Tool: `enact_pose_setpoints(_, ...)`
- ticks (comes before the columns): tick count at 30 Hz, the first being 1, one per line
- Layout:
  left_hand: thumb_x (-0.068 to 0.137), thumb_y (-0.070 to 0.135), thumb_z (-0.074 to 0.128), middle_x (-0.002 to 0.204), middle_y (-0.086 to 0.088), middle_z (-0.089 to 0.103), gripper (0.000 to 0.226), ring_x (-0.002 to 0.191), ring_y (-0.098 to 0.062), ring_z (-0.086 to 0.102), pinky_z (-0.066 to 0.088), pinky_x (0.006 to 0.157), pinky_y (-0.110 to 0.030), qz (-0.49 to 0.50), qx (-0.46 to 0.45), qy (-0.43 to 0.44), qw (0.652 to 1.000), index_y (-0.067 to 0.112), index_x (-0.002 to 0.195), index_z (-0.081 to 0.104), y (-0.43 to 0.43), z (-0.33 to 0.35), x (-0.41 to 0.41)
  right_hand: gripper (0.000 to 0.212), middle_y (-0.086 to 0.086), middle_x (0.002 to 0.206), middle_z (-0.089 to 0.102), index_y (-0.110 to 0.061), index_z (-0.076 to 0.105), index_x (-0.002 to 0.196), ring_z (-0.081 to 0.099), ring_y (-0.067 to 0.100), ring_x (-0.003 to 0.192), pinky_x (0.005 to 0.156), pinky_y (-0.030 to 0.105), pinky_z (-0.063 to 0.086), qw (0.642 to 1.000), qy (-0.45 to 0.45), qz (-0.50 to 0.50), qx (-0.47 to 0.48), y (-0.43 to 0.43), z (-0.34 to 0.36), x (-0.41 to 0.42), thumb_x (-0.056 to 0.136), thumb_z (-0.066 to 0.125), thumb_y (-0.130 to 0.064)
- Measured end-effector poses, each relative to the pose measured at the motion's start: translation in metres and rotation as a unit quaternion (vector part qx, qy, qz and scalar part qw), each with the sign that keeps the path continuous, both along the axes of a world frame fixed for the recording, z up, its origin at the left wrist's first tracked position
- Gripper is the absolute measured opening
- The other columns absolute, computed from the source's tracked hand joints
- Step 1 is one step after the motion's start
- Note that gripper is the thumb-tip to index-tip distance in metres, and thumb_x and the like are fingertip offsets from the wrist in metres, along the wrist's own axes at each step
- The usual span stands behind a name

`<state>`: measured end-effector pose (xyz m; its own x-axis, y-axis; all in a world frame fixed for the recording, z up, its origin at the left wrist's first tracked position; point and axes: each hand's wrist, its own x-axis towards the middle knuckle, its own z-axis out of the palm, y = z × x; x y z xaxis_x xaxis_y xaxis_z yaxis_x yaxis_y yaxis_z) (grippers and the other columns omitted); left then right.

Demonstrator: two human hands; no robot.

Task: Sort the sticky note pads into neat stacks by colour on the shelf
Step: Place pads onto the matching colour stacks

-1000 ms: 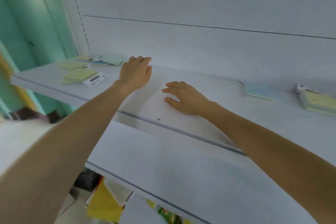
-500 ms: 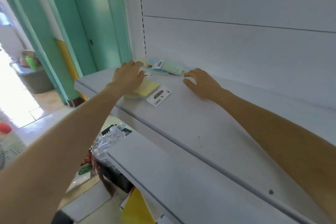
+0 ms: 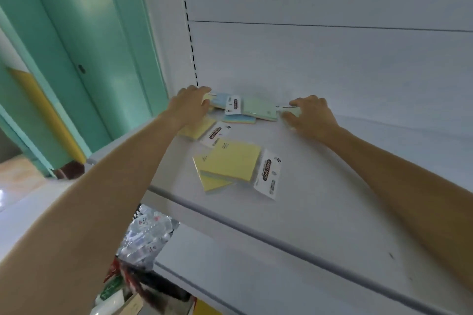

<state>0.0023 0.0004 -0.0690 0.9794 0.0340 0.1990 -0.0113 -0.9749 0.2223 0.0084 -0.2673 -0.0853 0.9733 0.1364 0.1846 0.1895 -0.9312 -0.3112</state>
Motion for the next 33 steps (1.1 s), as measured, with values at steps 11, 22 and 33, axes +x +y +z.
enact_pose_setpoints(11, 0.088, 0.021, 0.053, 0.136, -0.018, 0.049, 0.052, 0.124, -0.031, 0.047, 0.039, 0.098, -0.03, -0.085, -0.146, 0.074, 0.983, 0.015, 0.138, 0.039, -0.002, 0.0, 0.058, 0.073, 0.015, 0.142, 0.037, -0.018, 0.031, 0.139, 0.033, 0.034, 0.132, 0.106, 0.041, 0.031, 0.976, 0.029, -0.176, 0.122, 0.013, -0.007, -0.019, 0.08, 0.06, -0.049)
enact_pose_setpoints(22, 0.084, -0.009, 0.048, 0.128, -0.015, 0.044, 0.06, 0.102, -0.024, 0.048, 0.048, 0.078, -0.031, -0.056, -0.457, 0.14, 0.877, 0.018, 0.136, 0.04, 0.008, 0.022, 0.059, 0.034, 0.017, 0.133, 0.045, -0.017, 0.058, 0.12, 0.047, 0.032, 0.116, 0.09, 0.032, 0.04, 0.965, -0.012, -0.148, 0.214, 0.007, -0.007, -0.026, 0.089, 0.043, -0.014)
enact_pose_setpoints(33, 0.086, -0.004, 0.045, 0.09, -0.007, 0.051, 0.023, 0.068, -0.017, 0.054, 0.051, 0.043, -0.024, 0.021, -0.616, 0.077, 0.783, 0.014, 0.1, 0.045, 0.046, 0.027, 0.035, 0.035, 0.012, 0.102, 0.054, -0.016, 0.06, 0.104, 0.049, 0.022, 0.091, 0.068, 0.02, 0.042, 0.914, 0.111, -0.104, 0.376, -0.018, 0.018, -0.034, 0.083, 0.046, 0.007)
